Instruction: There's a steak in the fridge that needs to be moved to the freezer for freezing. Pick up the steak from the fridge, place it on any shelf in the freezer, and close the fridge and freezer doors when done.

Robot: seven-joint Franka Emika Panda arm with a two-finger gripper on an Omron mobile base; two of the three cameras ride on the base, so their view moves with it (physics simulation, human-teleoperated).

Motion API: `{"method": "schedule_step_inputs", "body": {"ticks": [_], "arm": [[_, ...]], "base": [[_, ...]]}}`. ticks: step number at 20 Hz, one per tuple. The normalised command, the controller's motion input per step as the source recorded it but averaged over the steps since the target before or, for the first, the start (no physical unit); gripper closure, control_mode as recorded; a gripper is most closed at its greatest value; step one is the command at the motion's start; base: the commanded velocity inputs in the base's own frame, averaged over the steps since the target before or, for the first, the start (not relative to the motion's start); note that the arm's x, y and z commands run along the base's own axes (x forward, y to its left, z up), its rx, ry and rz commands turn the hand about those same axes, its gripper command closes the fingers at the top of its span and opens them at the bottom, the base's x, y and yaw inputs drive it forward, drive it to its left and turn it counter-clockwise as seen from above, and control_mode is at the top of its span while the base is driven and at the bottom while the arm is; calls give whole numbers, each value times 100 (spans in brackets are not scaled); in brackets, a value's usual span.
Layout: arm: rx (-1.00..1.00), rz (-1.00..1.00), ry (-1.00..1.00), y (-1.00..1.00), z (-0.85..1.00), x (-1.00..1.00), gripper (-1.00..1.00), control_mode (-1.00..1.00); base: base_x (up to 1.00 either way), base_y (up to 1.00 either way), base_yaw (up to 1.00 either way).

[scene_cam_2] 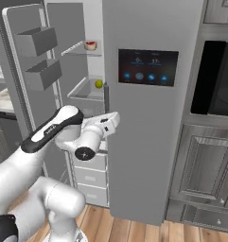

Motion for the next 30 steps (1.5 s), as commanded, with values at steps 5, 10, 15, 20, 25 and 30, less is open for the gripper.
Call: {"method": "schedule_step_inputs", "body": {"ticks": [5,10,15,20,25,30], "arm": [[-8,-8,1,43,59,-85,-100,-100],[-10,0,0,5,41,-99,-100,-100],[-21,-1,0,27,65,-88,-100,-100],[-25,-6,0,33,22,-77,-100,-100],[-3,-4,-9,37,0,-96,-100,-100],[36,-4,-9,16,-3,-99,-100,-100]], "base": [[0,0,0],[0,0,0],[0,0,0],[0,0,0],[0,0,0],[0,0,0]]}}
